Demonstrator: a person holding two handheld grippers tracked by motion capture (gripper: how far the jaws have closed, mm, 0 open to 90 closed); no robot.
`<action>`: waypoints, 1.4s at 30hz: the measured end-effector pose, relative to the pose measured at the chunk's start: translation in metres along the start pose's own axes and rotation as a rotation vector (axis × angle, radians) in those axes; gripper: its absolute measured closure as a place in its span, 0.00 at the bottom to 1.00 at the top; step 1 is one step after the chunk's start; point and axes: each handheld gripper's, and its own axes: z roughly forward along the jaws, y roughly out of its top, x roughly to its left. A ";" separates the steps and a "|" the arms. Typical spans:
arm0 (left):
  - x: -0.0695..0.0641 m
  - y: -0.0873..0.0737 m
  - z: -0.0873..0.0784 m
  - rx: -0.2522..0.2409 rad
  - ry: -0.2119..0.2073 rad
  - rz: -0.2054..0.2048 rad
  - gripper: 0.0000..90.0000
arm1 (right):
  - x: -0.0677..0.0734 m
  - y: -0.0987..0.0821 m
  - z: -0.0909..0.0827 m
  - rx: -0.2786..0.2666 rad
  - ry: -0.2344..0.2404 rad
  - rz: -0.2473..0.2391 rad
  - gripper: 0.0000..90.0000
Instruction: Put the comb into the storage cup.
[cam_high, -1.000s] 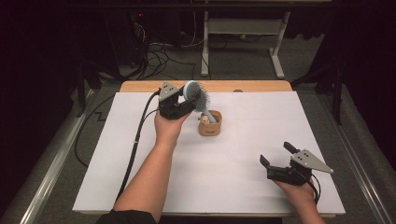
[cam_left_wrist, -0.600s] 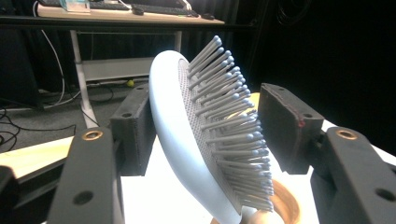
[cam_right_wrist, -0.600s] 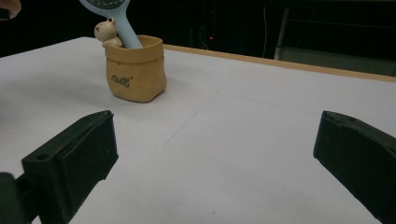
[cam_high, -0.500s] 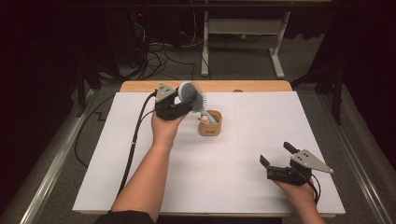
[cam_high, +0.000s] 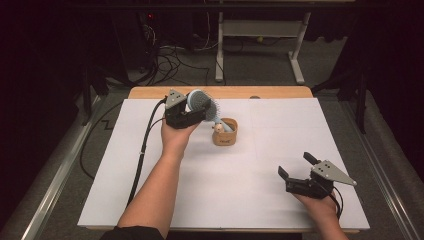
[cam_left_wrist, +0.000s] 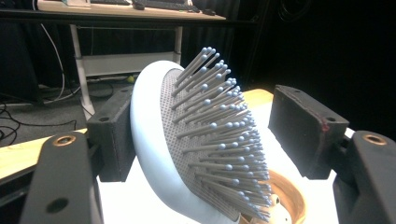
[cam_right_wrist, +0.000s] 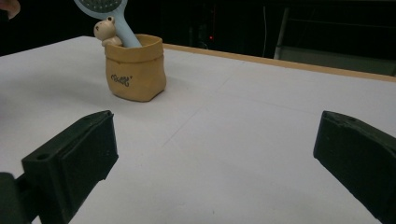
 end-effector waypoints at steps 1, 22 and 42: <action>0.000 0.000 0.000 0.000 0.001 0.002 0.31 | 0.000 0.000 0.000 0.000 0.000 0.000 0.00; 0.002 -0.001 -0.001 0.023 0.015 0.041 0.04 | 0.001 0.000 0.000 0.000 -0.002 -0.007 0.00; 0.006 -0.024 -0.028 0.039 -0.045 0.024 0.00 | 0.002 0.001 -0.001 0.002 -0.006 -0.018 0.00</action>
